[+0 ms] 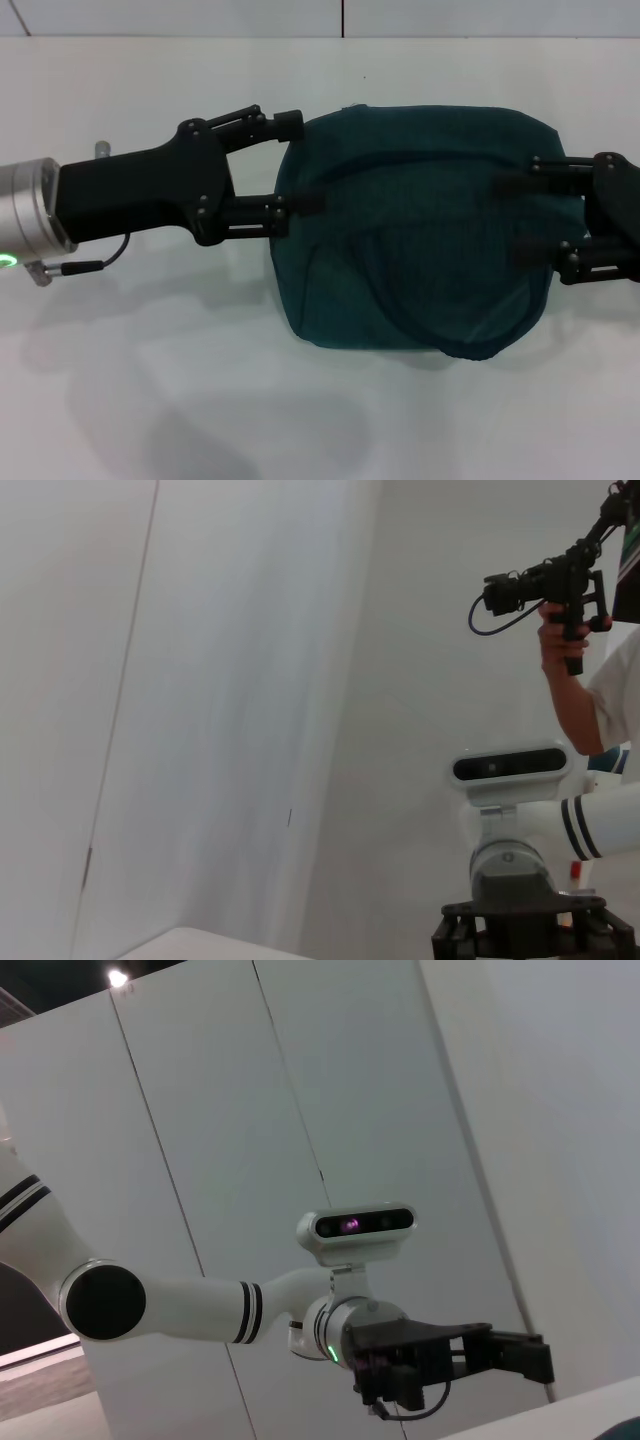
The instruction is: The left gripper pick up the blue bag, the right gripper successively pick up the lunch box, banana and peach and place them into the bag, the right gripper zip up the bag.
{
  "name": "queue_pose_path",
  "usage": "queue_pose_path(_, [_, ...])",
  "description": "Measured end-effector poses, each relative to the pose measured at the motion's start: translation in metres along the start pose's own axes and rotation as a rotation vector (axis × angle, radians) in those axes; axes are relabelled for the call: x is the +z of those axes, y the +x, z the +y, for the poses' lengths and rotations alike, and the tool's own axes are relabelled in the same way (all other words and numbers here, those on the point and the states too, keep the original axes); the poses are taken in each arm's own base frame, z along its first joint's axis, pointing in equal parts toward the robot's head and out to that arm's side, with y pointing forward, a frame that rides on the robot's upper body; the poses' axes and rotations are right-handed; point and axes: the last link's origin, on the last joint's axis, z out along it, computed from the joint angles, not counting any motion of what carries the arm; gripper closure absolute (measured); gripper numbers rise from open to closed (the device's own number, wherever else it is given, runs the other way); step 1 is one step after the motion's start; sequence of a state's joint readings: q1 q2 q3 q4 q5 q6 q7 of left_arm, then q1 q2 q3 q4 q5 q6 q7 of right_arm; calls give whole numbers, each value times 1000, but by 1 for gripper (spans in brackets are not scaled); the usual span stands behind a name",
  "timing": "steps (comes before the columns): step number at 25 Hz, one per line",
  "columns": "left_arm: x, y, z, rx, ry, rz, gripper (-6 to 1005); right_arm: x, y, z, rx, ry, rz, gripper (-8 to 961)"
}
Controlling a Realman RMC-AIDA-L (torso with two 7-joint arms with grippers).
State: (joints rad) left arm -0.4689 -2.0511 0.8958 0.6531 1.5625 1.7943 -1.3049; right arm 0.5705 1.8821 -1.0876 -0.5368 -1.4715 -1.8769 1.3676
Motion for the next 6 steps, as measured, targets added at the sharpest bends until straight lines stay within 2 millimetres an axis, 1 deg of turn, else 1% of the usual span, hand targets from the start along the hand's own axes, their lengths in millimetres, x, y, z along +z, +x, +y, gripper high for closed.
queue_pose_path(6, [1,0,-1,3,10,-2,111,1,-1,-1,-4,-2,2,196])
